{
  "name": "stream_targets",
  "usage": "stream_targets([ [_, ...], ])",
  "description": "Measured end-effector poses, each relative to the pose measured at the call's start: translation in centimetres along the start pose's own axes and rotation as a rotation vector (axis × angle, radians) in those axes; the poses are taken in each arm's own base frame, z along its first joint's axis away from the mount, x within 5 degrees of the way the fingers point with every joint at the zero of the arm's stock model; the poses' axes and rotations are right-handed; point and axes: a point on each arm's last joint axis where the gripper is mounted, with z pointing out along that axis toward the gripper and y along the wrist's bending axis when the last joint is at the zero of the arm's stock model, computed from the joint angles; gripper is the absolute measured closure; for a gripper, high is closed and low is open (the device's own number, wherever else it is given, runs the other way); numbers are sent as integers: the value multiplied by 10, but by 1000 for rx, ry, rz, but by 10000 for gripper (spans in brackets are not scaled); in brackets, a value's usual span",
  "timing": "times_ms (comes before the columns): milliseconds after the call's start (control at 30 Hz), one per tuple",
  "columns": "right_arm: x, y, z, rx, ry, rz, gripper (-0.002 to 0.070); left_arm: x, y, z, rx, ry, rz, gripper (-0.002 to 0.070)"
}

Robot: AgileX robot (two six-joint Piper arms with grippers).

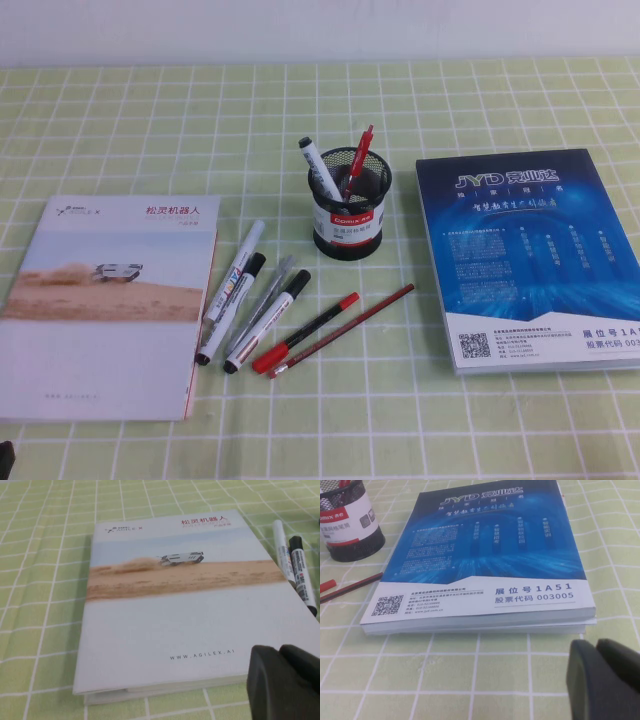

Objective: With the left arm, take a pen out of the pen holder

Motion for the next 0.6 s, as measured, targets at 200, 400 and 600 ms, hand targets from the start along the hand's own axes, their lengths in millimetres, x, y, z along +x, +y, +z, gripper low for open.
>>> stream_targets([
  [200, 0, 0, 0, 0, 0, 0, 691, 0, 0, 0, 0, -2, 0, 676],
  [400, 0, 0, 0, 0, 0, 0, 692, -4, -2, 0, 19, -39, -57, 676],
  [600, 0, 0, 0, 0, 0, 0, 691, -9, -4, 0, 55, -89, -171, 676],
])
